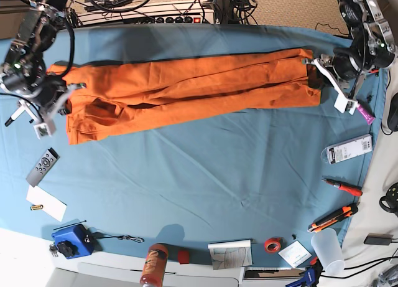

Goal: Layout the t-shirt on the table in an organized manner, then fold the t-shirt properly
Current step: 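Pull the strip taut between both grippers, stretching it lengthwise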

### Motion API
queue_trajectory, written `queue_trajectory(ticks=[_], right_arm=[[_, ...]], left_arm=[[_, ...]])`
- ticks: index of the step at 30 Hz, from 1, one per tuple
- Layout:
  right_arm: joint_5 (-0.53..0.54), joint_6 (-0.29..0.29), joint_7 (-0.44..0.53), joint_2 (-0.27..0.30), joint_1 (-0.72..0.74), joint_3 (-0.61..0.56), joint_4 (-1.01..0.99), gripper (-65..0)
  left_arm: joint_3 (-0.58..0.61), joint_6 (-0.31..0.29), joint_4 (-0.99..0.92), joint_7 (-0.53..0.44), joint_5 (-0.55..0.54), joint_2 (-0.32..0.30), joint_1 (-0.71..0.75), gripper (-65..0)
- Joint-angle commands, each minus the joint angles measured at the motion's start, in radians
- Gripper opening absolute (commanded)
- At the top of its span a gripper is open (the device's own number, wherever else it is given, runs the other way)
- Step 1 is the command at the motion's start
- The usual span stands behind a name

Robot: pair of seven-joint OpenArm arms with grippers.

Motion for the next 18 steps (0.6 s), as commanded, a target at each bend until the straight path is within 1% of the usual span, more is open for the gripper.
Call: queue_trajectory(ticks=[1,2,4,11,18], right_arm=[[0.041,0.010,0.017,0.016,0.006,0.026,0.019,-65.0],[0.069,0.018,0.017,0.016,0.001,0.045,0.019,-65.0],[0.093,0.020,0.017,0.016,-0.011,0.073,0.019,-65.0],[0.091,0.023,0.017,0.018,-0.057,0.093,0.018,-65.0],[0.092,0.045,0.017,0.019,-0.076,0.092,0.018,-65.0]], left_arm=[[-0.003,-0.003,0.030,-0.006,-0.018,-0.011,0.010,-65.0],[-0.003,-0.003,0.041,-0.008,-0.018,-0.010,0.022,-65.0],[-0.003,-0.004,0.054,-0.010,-0.018,-0.011,0.042,-65.0],[-0.003,-0.004,0.055,-0.019,-0.017,-0.011,0.050,-65.0],[-0.003,-0.004,0.055,-0.020,-0.017,-0.011,0.050,-65.0]])
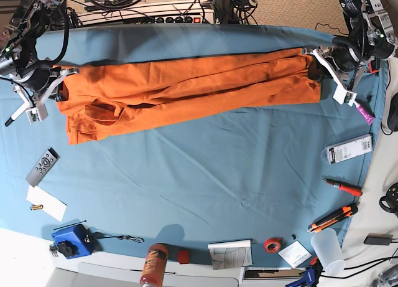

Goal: Layout the t-shirt on the table in an organized manner, then fold the t-shirt properly
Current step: 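Pull the strip taut between both grippers, stretching it lengthwise, then regrasp the strip end with the right gripper and tuck it flat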

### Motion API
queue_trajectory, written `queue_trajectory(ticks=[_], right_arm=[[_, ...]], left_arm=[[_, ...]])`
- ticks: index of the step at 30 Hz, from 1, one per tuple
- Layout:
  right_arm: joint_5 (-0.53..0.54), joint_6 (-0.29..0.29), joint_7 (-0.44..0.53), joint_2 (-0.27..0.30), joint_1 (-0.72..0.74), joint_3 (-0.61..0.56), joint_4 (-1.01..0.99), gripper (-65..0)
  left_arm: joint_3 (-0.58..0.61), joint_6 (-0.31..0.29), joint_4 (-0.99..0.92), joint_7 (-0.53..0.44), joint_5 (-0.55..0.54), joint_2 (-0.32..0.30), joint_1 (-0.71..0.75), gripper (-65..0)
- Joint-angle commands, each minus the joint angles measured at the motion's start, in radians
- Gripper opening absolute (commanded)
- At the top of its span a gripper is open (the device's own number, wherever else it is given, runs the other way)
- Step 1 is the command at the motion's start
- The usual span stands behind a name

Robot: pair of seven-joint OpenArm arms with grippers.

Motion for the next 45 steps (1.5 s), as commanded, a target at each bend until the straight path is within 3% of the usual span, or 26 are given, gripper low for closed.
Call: queue_trajectory(ticks=[1,3,6,8,12,17,22,34,39,45], right_arm=[[0.006,0.017,0.017,0.020,0.006,0.006,0.018,-65.0],[0.016,0.045,0.017,0.034,0.005,0.005,0.018,-65.0],[0.043,0.068,0.017,0.067,0.003,0.005,0.018,-51.0],[0.031,0.068,0.020,0.093,0.004,0.005,0.018,-47.3],[-0.032,0.047,0.056,0.118,0.036,-0.026,0.007,-47.3],[-0.050,0.039,0.092,0.117,0.092,-0.150,-0.080,-47.3],[-0.177,0.000,0.183,0.117,0.149,-0.282,-0.202,-47.3],[-0.187,-0.001,0.209,0.111,0.202,-0.429,-0.259,-47.6],[-0.211,-0.029,0.201,0.112,0.203,-0.431,-0.257,-65.0],[-0.232,-0.029,0.178,0.112,0.202,-0.431,-0.197,-65.0]], left_arm=[[-0.003,-0.003,0.018,-0.012,-0.014,-0.011,0.000,-65.0],[-0.003,-0.003,0.018,-0.013,-0.014,-0.011,0.000,-65.0],[-0.003,-0.004,0.018,-0.014,-0.014,-0.011,0.000,-65.0],[-0.003,-0.004,0.018,-0.019,-0.014,-0.011,0.000,-65.0],[-0.003,-0.004,0.018,-0.020,-0.014,-0.011,-0.007,-65.0],[-0.003,-0.004,0.018,-0.042,-0.014,-0.011,-0.008,-65.0],[-0.003,-0.004,0.018,-0.037,-0.014,-0.011,-0.008,-65.0],[-0.003,-0.004,0.018,-0.038,-0.014,-0.011,-0.008,-65.0],[-0.003,-0.004,0.018,-0.037,-0.013,-0.011,-0.007,-65.0],[-0.003,-0.004,0.018,-0.035,-0.013,-0.011,-0.008,-65.0]])
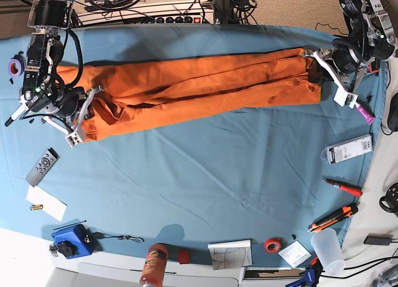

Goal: Layout the t-shirt on the table in an organized manner, then fold the t-shirt properly
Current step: 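Regrasp the strip end with the right gripper and tuck it flat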

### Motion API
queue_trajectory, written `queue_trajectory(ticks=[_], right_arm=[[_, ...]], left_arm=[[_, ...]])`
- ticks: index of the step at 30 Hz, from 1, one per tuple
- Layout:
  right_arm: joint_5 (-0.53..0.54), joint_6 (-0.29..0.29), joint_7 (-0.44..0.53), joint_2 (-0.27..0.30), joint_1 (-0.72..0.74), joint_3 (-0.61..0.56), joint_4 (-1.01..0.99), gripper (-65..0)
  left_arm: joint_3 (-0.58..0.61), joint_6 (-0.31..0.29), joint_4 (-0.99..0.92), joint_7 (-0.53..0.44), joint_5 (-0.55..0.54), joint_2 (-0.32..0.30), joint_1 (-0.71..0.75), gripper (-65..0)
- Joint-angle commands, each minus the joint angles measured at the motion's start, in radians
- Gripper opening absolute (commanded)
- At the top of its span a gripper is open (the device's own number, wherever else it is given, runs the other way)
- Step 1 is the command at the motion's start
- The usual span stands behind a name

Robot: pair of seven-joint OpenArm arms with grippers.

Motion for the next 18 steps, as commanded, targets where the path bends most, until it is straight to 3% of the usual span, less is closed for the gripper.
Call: queue_trajectory(ticks=[1,7,12,15,17,18], right_arm=[[0.006,0.000,0.009,0.019,0.015,0.009,0.040,-65.0],[0.007,0.000,-0.087,0.019,0.005,0.010,0.131,-65.0],[0.006,0.000,-0.003,0.019,0.003,0.018,0.131,-65.0],[0.007,0.004,-0.009,0.019,0.003,0.019,0.131,-65.0],[0.030,0.037,-0.030,0.019,0.003,0.019,0.131,-65.0],[0.070,0.047,-0.035,0.019,0.003,0.019,0.131,-60.6]], left_arm=[[-0.003,-0.004,0.018,-0.008,-0.013,-0.011,-0.002,-65.0],[-0.003,-0.003,0.018,-0.008,0.002,-0.010,-0.002,-65.0],[-0.003,-0.003,0.018,-0.008,0.001,-0.010,-0.002,-65.0],[-0.003,-0.003,0.018,-0.008,0.001,-0.010,0.000,-65.0],[-0.003,-0.004,0.018,-0.008,0.001,-0.010,0.000,-65.0],[-0.003,-0.004,0.018,-0.008,0.001,-0.010,0.000,-65.0]])
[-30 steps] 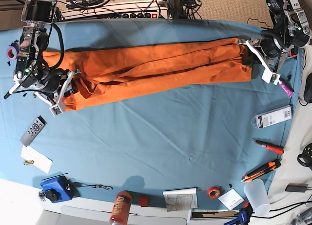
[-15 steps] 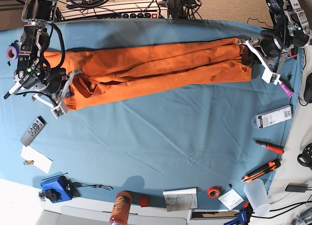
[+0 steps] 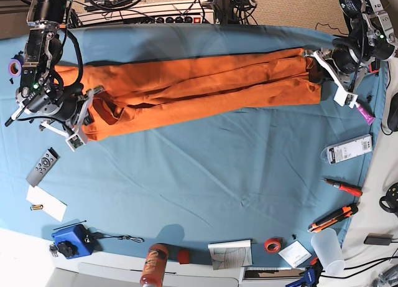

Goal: Layout the t-shirt on the table in an organized manner, then fold the t-shirt properly
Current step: 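Regrasp the strip end with the right gripper and tuck it flat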

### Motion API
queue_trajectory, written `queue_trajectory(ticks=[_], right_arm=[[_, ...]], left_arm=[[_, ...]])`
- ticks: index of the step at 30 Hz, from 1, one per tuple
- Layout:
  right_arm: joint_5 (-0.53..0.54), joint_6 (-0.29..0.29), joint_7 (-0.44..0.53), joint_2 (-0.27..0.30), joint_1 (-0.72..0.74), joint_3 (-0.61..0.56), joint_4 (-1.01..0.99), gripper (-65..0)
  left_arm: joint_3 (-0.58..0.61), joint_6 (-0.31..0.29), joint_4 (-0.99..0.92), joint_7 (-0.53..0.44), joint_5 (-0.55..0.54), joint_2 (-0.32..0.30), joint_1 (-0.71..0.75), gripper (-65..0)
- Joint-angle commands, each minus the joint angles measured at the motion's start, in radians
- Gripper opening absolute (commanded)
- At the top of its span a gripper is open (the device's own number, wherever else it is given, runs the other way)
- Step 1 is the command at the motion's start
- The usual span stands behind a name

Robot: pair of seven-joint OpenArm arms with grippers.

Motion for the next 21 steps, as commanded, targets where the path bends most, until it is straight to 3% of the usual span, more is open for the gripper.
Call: queue_trajectory(ticks=[1,3,5,7,13,21], right_arm=[[0.063,0.006,0.020,0.016,0.014,0.010,0.016,-55.4],[0.167,0.006,0.022,0.016,0.015,0.010,0.016,-49.3],[0.219,0.006,0.022,0.016,0.020,0.010,0.016,-49.2],[0.198,0.006,0.022,0.017,0.026,0.010,0.016,-49.2],[0.003,0.004,-0.008,0.017,0.036,0.010,0.016,-49.2],[0.053,0.005,-0.057,0.017,0.033,0.006,0.015,-49.2]], left_arm=[[-0.003,-0.004,0.018,-0.011,-0.011,-0.010,-0.001,-65.0],[-0.003,-0.004,0.018,-0.016,-0.011,-0.010,-0.001,-65.0],[-0.003,-0.004,0.018,-0.015,-0.011,-0.011,0.000,-65.0],[-0.003,-0.004,0.018,-0.015,-0.010,-0.011,0.000,-65.0],[-0.003,-0.004,0.018,-0.016,-0.011,-0.010,0.000,-65.0],[-0.003,-0.004,0.018,-0.016,-0.011,-0.010,0.000,-65.0]])
